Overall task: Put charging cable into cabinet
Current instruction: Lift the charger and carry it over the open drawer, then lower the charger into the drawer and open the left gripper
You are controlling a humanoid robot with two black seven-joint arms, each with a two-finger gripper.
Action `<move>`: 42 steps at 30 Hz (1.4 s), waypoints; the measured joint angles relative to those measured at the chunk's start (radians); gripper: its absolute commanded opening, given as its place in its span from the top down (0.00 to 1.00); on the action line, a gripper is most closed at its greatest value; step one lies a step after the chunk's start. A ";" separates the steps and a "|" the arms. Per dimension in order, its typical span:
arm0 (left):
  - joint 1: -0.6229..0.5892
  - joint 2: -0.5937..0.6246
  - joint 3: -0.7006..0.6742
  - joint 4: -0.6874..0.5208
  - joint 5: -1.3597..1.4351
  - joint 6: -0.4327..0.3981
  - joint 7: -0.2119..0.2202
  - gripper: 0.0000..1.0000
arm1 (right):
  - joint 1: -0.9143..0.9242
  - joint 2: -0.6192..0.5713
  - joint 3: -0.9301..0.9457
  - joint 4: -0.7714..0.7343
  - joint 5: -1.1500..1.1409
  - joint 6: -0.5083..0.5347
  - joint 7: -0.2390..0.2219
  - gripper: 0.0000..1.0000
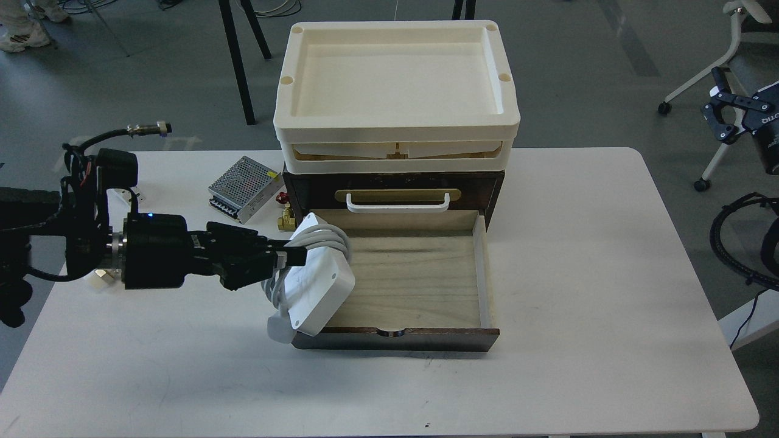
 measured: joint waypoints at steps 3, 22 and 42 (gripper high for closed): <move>-0.014 -0.071 0.007 0.026 -0.023 -0.001 0.000 1.00 | 0.000 0.000 0.000 0.000 0.000 0.000 0.000 0.00; -0.027 -0.338 0.121 0.470 0.005 -0.001 0.000 1.00 | -0.010 -0.001 -0.002 0.002 0.000 0.000 0.000 0.00; -0.027 -0.436 0.112 0.570 -0.031 -0.001 0.000 0.52 | -0.011 -0.001 0.000 0.005 0.002 0.000 0.000 0.00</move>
